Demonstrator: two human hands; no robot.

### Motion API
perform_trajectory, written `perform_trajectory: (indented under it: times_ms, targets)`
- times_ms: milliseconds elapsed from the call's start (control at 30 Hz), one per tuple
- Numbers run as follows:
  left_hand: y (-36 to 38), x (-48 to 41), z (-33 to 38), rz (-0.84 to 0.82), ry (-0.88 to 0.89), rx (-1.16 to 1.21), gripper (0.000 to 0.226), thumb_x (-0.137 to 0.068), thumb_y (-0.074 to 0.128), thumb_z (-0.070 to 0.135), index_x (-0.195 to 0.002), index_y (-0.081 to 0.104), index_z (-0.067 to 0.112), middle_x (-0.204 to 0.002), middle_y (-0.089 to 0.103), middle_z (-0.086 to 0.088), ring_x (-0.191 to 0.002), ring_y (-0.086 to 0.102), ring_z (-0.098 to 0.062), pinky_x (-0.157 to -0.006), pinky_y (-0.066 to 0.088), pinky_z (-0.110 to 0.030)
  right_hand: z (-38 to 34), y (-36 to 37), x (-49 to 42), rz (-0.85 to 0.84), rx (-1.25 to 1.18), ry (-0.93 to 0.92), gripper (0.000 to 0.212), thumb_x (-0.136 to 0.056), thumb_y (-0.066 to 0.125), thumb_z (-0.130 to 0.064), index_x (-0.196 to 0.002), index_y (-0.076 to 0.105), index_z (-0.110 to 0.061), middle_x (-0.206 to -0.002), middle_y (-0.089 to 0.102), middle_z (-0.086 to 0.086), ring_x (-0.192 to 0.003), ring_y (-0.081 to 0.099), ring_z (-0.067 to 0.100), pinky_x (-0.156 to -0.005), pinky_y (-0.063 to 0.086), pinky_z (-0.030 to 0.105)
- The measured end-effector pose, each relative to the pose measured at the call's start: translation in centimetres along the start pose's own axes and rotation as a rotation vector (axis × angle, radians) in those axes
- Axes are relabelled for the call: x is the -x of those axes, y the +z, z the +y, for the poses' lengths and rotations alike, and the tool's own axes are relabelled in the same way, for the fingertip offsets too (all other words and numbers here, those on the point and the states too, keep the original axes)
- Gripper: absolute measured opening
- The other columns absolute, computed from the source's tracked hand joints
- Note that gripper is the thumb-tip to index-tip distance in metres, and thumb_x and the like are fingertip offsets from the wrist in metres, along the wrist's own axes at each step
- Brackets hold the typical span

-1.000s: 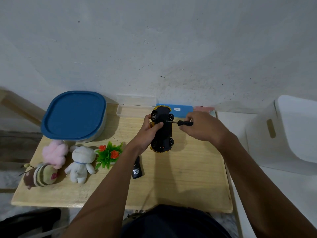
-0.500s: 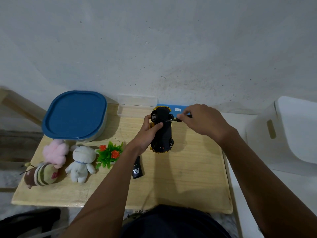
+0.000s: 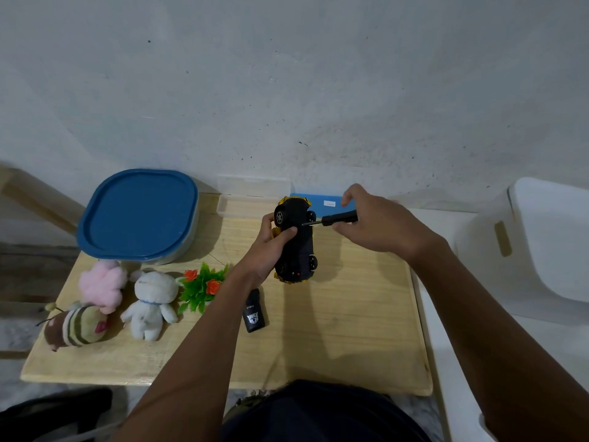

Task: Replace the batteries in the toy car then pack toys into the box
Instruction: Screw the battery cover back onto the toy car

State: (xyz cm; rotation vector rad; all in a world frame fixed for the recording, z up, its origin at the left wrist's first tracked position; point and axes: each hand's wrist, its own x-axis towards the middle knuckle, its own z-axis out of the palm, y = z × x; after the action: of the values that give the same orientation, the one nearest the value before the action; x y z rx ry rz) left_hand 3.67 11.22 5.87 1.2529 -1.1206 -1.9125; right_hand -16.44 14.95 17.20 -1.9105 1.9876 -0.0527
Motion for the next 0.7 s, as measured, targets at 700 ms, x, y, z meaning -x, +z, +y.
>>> perform_trajectory:
  times_ms: [700]
  targets:
    - [-0.8,0.9,8.1,0.033,0.35,-0.124,0.035,-0.092,0.06,0.032,-0.124,0.045,0.033,-0.122,0.062,-0.01,-0.111,0.065,-0.025,-0.096,0.053,-0.051,-1.4,-2.0,0.4,0.415,-0.243,0.061,0.045,-0.087,0.045,-0.068,-0.083,0.064,-0.028,-0.074,0.064,-0.015,-0.072,0.062,0.009,-0.069,0.056,0.037]
